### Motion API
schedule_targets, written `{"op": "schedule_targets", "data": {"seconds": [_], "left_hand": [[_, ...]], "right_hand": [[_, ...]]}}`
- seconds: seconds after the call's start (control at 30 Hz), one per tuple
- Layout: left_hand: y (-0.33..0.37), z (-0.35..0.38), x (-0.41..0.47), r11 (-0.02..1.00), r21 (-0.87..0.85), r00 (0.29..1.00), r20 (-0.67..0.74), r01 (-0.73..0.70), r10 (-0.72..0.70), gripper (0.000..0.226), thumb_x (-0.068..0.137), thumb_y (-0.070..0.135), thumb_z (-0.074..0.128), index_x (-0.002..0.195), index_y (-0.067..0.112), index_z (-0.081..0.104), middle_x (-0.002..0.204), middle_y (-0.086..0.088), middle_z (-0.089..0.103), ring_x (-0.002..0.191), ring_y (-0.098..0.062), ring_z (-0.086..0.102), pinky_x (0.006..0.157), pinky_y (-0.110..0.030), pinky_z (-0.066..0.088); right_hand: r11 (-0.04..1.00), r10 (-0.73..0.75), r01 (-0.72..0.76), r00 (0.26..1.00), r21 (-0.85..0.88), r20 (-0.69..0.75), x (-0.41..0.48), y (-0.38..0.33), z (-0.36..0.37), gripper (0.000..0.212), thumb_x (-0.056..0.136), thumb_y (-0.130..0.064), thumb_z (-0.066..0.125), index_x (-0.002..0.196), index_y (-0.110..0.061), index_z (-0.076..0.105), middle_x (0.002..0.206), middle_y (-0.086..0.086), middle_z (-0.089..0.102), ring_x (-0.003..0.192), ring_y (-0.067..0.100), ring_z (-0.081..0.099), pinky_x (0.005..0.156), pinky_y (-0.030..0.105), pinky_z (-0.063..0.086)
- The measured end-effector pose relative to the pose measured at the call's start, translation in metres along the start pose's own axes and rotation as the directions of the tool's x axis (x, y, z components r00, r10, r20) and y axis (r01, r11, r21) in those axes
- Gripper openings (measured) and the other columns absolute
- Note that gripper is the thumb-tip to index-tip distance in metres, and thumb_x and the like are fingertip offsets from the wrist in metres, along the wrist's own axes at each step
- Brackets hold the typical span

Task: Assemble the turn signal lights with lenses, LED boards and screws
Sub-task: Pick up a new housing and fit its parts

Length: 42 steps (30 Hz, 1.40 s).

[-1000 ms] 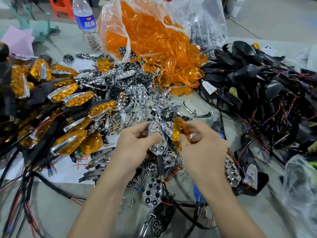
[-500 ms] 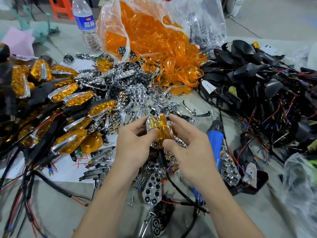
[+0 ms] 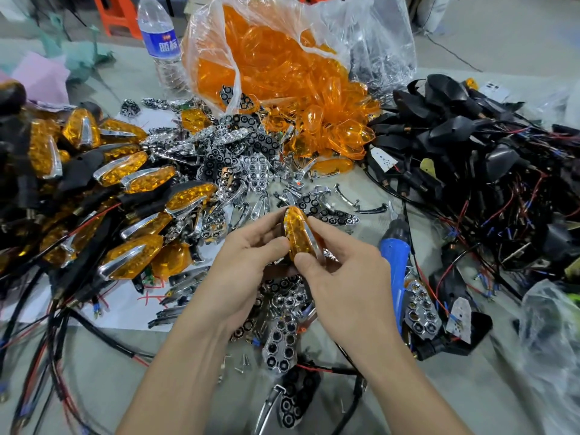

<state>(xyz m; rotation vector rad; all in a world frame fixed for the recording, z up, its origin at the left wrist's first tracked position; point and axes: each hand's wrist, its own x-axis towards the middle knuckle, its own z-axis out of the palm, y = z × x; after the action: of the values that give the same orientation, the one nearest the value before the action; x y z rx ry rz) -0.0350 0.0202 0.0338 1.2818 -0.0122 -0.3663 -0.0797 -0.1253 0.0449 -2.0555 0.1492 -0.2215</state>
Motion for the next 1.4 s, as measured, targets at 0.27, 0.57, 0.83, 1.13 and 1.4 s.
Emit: {"op": "schedule_targets", "data": {"seconds": [0.27, 0.57, 0.83, 1.13, 1.4], "left_hand": [[0.005, -0.006, 0.002, 0.998, 0.034, 0.998, 0.024, -0.056, 0.055, 0.055, 0.093, -0.011, 0.062, 0.11, 0.037, 0.081, 0.107, -0.006, 0.08, 0.084, -0.013, 0.071, 0.065, -0.023, 0.058], [0.011, -0.002, 0.001, 0.992, 0.114, 0.998, 0.005, -0.06, 0.059, 0.048, 0.09, -0.013, 0.065, 0.121, 0.023, 0.074, 0.104, -0.007, 0.08, 0.085, -0.01, 0.072, 0.065, -0.02, 0.057], [0.013, 0.016, -0.003, 0.988, 0.127, 0.988, -0.112, -0.087, 0.102, 0.032, 0.098, 0.003, 0.063, 0.106, 0.029, 0.082, 0.102, -0.014, 0.077, 0.085, -0.012, 0.072, 0.071, -0.022, 0.057], [0.011, 0.031, -0.004, 0.965, 0.204, 0.958, -0.202, -0.164, 0.205, 0.036, 0.1, 0.004, 0.062, 0.1, 0.035, 0.081, 0.096, 0.003, 0.081, 0.091, -0.012, 0.075, 0.078, -0.028, 0.06], [0.028, 0.013, -0.002, 0.97, 0.132, 0.968, -0.122, -0.202, 0.218, 0.031, 0.1, 0.0, 0.058, 0.1, 0.021, 0.081, 0.097, -0.019, 0.075, 0.086, -0.027, 0.072, 0.072, -0.044, 0.064]], "right_hand": [[0.999, -0.018, 0.014, 0.998, 0.049, 0.065, 0.005, 0.002, -0.006, 0.052, 0.08, -0.025, 0.07, 0.128, -0.046, 0.068, 0.105, -0.031, 0.074, 0.099, 0.003, 0.073, 0.092, 0.035, 0.06], [0.999, -0.016, 0.011, 0.985, 0.03, 0.173, 0.007, 0.0, -0.009, 0.06, 0.091, -0.023, 0.064, 0.14, -0.057, 0.054, 0.111, -0.022, 0.074, 0.101, 0.008, 0.071, 0.09, 0.037, 0.06], [0.999, 0.009, -0.008, 0.999, -0.044, 0.031, 0.002, -0.003, -0.003, 0.065, 0.087, -0.018, 0.079, 0.135, -0.058, 0.059, 0.091, -0.022, 0.076, 0.07, 0.0, 0.062, 0.069, 0.009, 0.049], [0.875, -0.356, 0.273, 0.923, -0.4, -0.149, -0.008, -0.016, 0.01, 0.057, 0.083, -0.009, 0.067, 0.14, -0.008, 0.065, 0.123, 0.008, 0.074, 0.111, 0.03, 0.071, 0.094, 0.045, 0.06], [0.927, 0.095, -0.21, 0.933, 0.31, 0.347, 0.029, -0.003, -0.029, 0.057, 0.082, -0.038, 0.08, 0.136, -0.037, 0.063, 0.114, -0.01, 0.076, 0.098, 0.007, 0.071, 0.08, 0.026, 0.054]]}}
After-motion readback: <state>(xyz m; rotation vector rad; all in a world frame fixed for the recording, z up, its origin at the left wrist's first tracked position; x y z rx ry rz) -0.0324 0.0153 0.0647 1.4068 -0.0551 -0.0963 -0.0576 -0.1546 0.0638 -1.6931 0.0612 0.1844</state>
